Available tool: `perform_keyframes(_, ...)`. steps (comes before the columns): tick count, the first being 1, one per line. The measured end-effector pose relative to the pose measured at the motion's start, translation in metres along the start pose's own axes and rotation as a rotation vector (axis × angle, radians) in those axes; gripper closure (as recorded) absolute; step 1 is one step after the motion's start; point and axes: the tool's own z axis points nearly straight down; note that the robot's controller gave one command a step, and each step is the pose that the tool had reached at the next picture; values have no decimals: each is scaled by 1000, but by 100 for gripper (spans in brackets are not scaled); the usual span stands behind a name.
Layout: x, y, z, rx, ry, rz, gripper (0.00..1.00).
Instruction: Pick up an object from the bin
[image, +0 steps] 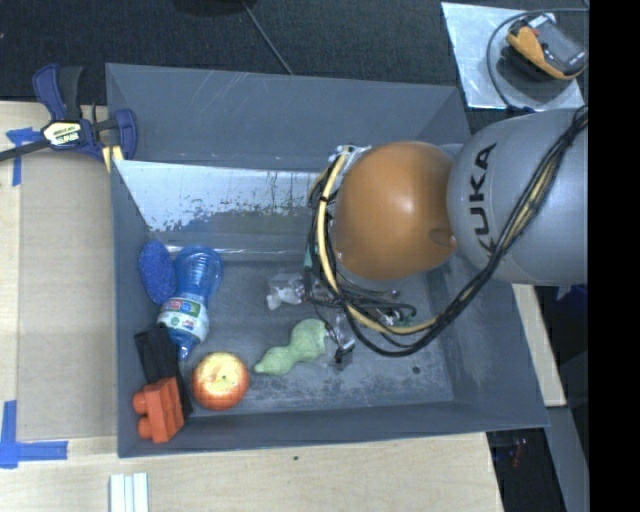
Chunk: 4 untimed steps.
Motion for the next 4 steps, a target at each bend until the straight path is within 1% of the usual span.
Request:
perform_keyframes(1, -7, -6, 29, 0, 4, -30, 0)
perform_keyframes(2, -26, -19, 81, 3, -4, -130, 0)
perform_keyframes(3, -33, -26, 90, 2, -4, -195, 100)
perform_keyframes(4, -33, -26, 90, 2, -4, -195, 100)
